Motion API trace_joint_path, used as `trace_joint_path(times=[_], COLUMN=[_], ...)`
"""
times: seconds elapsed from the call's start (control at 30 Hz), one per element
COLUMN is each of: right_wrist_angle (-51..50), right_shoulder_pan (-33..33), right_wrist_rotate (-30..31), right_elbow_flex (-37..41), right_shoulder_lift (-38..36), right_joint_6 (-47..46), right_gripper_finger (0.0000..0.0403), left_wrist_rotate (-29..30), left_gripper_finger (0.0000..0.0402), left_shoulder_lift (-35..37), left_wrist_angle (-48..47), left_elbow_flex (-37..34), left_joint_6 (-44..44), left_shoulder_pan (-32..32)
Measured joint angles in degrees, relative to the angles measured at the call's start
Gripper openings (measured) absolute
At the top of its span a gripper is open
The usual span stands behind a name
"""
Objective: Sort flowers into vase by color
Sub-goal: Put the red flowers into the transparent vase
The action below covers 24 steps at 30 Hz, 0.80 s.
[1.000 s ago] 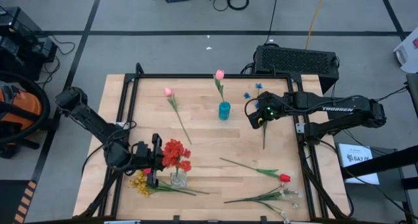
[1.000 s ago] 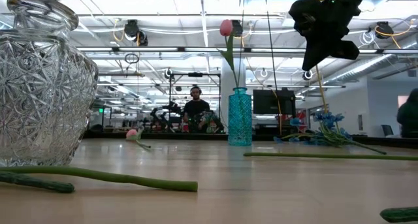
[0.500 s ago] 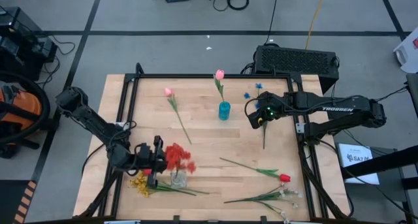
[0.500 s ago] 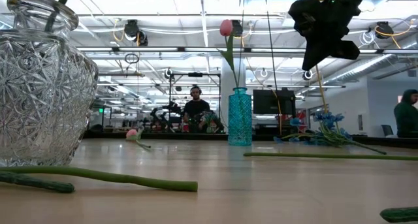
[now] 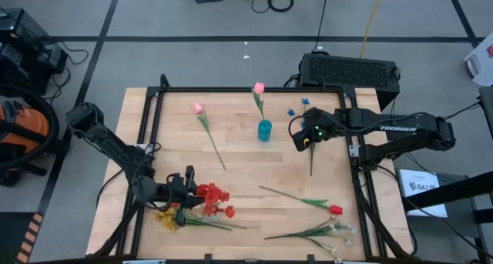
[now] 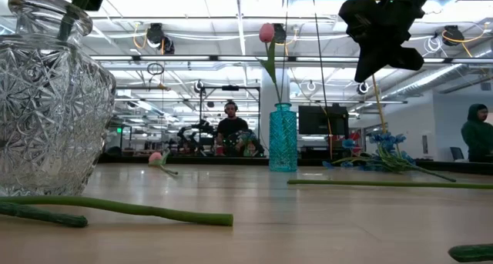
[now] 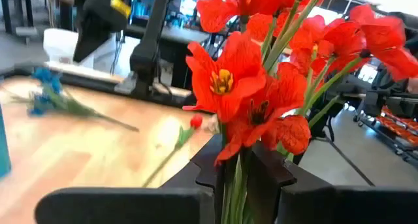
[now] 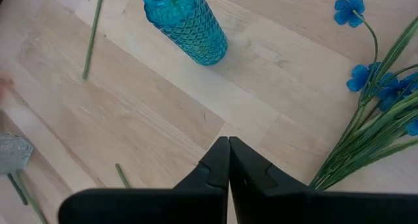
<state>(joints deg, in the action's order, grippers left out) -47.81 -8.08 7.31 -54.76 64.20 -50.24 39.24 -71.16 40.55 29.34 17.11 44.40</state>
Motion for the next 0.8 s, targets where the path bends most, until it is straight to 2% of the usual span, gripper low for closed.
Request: trace_joint_path(times=[0.33, 0.57, 0.67, 0.8], right_wrist_angle=[-0.02, -0.02, -0.03, -0.04], right_shoulder_pan=[0.00, 0.00, 0.00, 0.00], right_wrist_rotate=[-0.09, -0.09, -0.09, -0.09], right_elbow_flex=[0.00, 0.00, 0.00, 0.00], right_shoulder_lift=[0.00, 0.00, 0.00, 0.00], right_joint_6=[-1.05, -1.31, -2.06, -2.27], right_gripper_finger=[0.0000, 0.0000, 0.0000, 0.0000], left_wrist_rotate=[-0.05, -3.35, -4.36, -4.55], left_gripper_finger=[0.0054, 0.0057, 0.0074, 0.0116], left_shoulder_lift=[0.02, 0.02, 0.02, 0.02], left_wrist_angle=[-0.65, -0.65, -0.63, -0.67], left_elbow_flex=[0.00, 0.00, 0.00, 0.00], left_joint_6=[2.05, 2.13, 2.30, 3.55], left_shoulder_pan=[0.00, 0.00, 0.00, -0.13])
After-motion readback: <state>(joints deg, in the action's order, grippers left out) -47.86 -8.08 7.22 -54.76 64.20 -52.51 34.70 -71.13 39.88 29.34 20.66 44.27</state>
